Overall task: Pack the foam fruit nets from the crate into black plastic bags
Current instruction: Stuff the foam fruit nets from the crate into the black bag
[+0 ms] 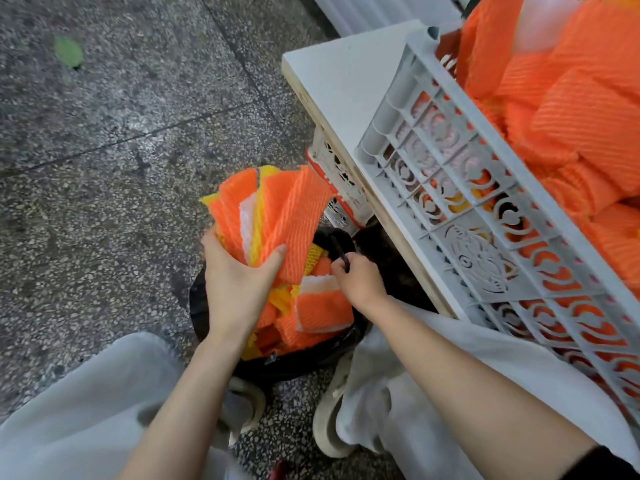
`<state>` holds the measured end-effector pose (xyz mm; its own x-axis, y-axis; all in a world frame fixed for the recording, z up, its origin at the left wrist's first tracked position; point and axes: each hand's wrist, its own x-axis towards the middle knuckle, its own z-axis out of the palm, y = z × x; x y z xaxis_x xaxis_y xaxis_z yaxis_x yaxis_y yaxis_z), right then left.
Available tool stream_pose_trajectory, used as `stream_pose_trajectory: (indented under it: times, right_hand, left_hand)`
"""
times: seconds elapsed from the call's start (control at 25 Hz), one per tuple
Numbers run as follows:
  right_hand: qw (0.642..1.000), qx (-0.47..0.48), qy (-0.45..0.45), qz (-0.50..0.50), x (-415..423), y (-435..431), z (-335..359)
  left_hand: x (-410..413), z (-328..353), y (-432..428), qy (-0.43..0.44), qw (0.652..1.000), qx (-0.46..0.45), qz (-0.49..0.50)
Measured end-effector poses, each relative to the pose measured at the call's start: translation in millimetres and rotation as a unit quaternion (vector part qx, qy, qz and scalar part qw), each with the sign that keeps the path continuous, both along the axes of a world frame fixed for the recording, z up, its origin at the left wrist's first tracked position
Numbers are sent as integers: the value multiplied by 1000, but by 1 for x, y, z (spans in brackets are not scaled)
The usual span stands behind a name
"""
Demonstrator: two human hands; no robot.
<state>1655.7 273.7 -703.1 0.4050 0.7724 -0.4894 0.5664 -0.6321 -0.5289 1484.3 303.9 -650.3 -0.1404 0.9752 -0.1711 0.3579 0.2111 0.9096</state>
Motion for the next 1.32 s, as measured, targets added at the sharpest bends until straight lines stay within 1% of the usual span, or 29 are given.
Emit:
stream_pose_trajectory:
  times: [0.08,0.12,0.16,0.2,0.24,0.28,0.32,0.36,0.44,0.52,0.56,0.64,0.68,0.76,0.8,0.84,0.92,0.96,1.04,1.08,1.12,1.16,1.2,1.28,1.32]
  right_hand:
    - [997,5,59,-57,4,3,4]
    - [994,9,76,-83,8,4,6]
    - [992,10,75,-96,13,6,9]
    - [993,8,67,-102,18,6,11]
    - [991,3,69,-113,22,6,13]
    - [988,-1,90,-129,24,5,16]
    - [982,-1,122,-143,24,3,19]
    - [976,0,158,-152,23,1,23]
    - [966,1,212,-147,19,-4,33]
    - [965,-4,230,-129,15,-7,37]
    - [964,-9,236,-124,14,-9,38]
    - [960,-9,251,-125,12,-11,41]
    - [957,-2,259,-131,11,-12,42]
    - [958,15,259,-125,11,-15,44]
    - [964,26,243,-105,10,-16,42]
    - [973,41,215,-74,10,-19,41]
    - [988,69,138,16,8,-26,34]
    - [990,70,95,79,6,-31,29]
    - [975,29,12,222,1,-38,16]
    - [959,2,-20,281,-2,-41,9]
    - [946,-22,-45,320,-4,-42,1]
    - [936,-44,-66,343,-5,-42,-5]
    - [929,-63,-86,355,-5,-41,-9]
    - [923,-93,-104,359,-2,-39,-14]
    - [924,-103,-107,354,-2,-39,-14]
  left_hand:
    - [2,-12,-1,43,998,25,-47]
    - [3,-18,-2,79,992,51,-88]
    - [4,-26,-5,135,978,81,-138]
    - [6,-36,-11,207,952,110,-197]
    - [8,-46,-18,280,917,126,-254]
    - [10,-57,-27,341,883,127,-296]
    - [11,-66,-34,379,858,119,-326]
    - [13,-73,-40,400,841,106,-348]
    - [11,-85,-47,424,805,43,-412]
    - [7,-99,-52,406,776,-32,-482]
    - [7,-103,-58,405,762,-39,-504]
    - [11,-110,-69,432,730,-27,-529]
    - [14,-111,-71,441,733,-21,-518]
    - [19,-112,-65,450,759,13,-470]
    - [19,-115,-58,444,765,22,-467]
    - [18,-117,-50,426,766,7,-481]
    - [18,-121,-39,354,784,-21,-510]
    - [20,-118,-36,316,794,-28,-519]
    - [23,-109,-35,276,799,1,-533]
    - [21,-106,-36,268,800,15,-536]
    - [17,-105,-38,251,806,20,-535]
    - [10,-102,-39,232,824,22,-516]
    - [4,-101,-40,213,854,23,-474]
    - [-7,-100,-43,194,925,27,-327]
    - [-11,-99,-45,197,948,8,-252]
